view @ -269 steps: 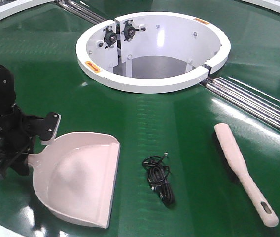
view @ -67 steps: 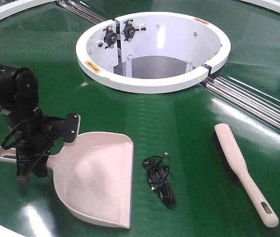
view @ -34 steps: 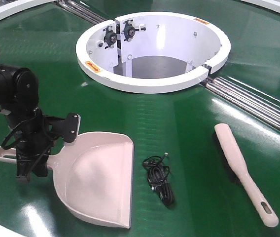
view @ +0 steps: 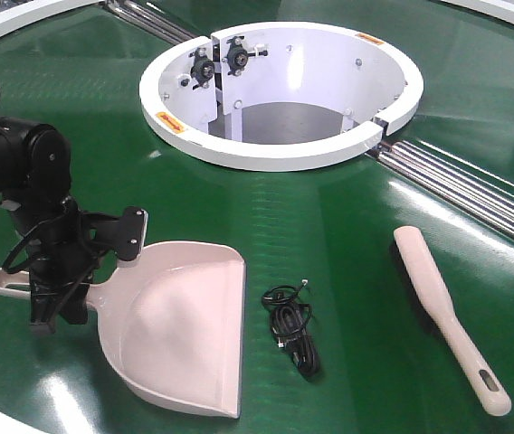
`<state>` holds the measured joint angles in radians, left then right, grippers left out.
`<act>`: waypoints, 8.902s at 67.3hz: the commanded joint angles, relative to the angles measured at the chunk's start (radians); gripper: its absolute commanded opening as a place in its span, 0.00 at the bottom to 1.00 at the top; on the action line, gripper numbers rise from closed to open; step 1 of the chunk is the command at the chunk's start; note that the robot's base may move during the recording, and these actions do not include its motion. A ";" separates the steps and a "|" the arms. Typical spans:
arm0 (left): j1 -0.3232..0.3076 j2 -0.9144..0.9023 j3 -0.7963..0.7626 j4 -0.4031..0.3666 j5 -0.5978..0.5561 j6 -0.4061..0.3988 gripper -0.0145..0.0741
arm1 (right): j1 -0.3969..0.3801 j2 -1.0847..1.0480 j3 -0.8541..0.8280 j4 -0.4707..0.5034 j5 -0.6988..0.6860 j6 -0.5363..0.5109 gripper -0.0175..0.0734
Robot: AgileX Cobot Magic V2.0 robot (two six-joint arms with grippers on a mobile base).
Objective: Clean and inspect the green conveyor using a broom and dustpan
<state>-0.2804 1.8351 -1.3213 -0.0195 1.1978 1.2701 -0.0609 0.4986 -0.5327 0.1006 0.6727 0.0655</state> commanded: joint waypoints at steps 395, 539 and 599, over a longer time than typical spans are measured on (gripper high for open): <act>-0.004 -0.048 -0.027 -0.018 -0.012 -0.023 0.16 | 0.812 1.330 -1.162 -0.082 0.613 0.366 0.19; -0.004 -0.048 -0.027 -0.018 -0.012 -0.023 0.16 | 0.865 1.340 -0.976 -0.003 0.379 0.430 0.19; -0.004 -0.048 -0.027 -0.018 -0.012 -0.023 0.16 | 0.268 0.984 -0.717 -0.048 0.391 -0.066 0.19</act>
<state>-0.2804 1.8351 -1.3213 -0.0174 1.1898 1.2636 0.2751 1.5478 -1.2981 0.0262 1.1340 0.0778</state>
